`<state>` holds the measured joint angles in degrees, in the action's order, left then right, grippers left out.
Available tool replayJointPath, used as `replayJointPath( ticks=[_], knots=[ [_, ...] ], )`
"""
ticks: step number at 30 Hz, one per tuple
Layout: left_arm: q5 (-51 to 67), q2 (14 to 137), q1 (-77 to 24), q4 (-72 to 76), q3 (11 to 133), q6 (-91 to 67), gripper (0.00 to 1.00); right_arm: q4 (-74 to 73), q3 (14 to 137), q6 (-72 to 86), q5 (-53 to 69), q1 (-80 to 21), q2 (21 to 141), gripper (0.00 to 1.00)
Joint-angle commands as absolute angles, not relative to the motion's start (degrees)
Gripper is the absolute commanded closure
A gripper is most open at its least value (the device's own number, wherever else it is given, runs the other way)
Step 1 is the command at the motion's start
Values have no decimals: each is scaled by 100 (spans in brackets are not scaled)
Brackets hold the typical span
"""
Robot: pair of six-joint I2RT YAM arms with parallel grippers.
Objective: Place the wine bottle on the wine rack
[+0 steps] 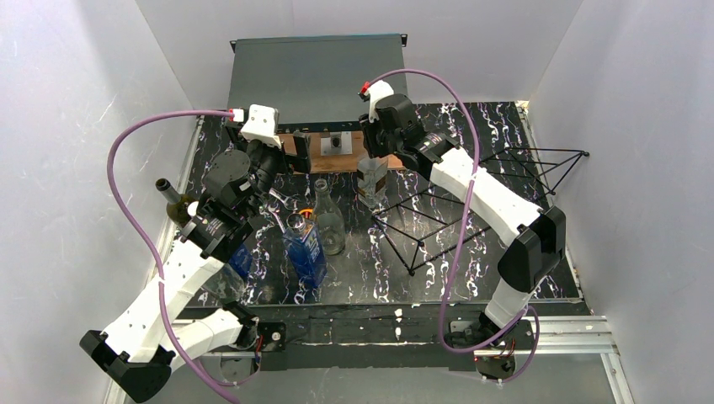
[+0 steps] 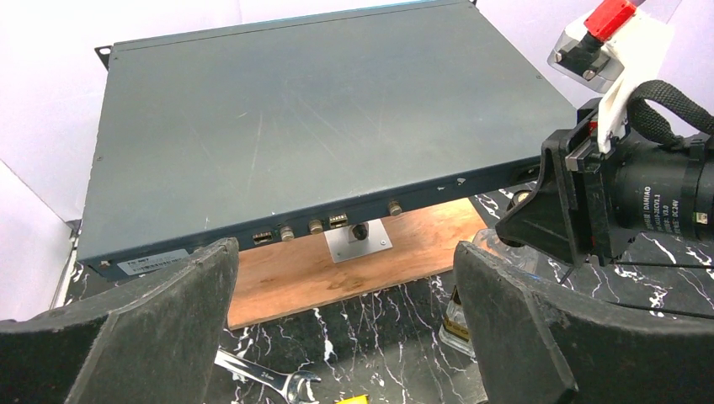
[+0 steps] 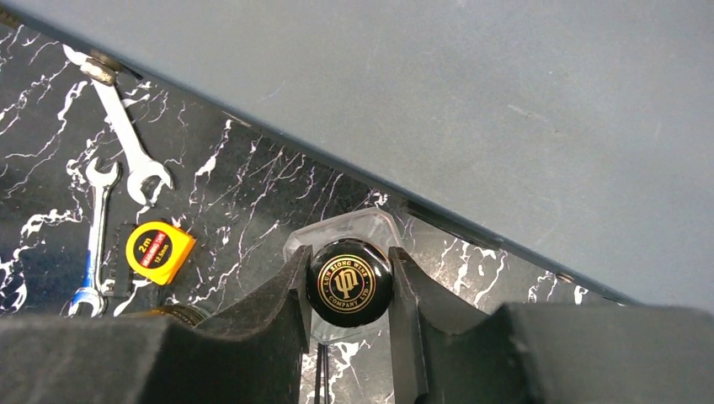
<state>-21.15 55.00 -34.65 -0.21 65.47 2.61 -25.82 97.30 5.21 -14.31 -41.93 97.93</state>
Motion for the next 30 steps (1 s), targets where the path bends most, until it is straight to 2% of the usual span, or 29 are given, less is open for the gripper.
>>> replayJointPath(
  ticks=[1,10,11,17,25,30],
  knots=[
    [-2092,5423,-3445,122,6538,302,2,-2288,9737,448,-1358,-4136,9818,73],
    [-2066,5405,-3449,103,6540,296,2,-2109,9682,110,-613,-3922,9546,92],
    [-2065,5398,-3446,105,6546,294,2,-2004,9584,171,-456,-3863,9431,98],
    [-2092,5388,-3445,104,6535,278,2,-1425,9352,608,230,-3366,8931,99],
    [-2087,5373,-3445,114,6529,247,2,-1270,9346,607,180,-3087,8537,99],
    [-2132,5392,-3446,149,6496,250,2,-1018,9117,854,408,-2546,8367,99]
  ],
)
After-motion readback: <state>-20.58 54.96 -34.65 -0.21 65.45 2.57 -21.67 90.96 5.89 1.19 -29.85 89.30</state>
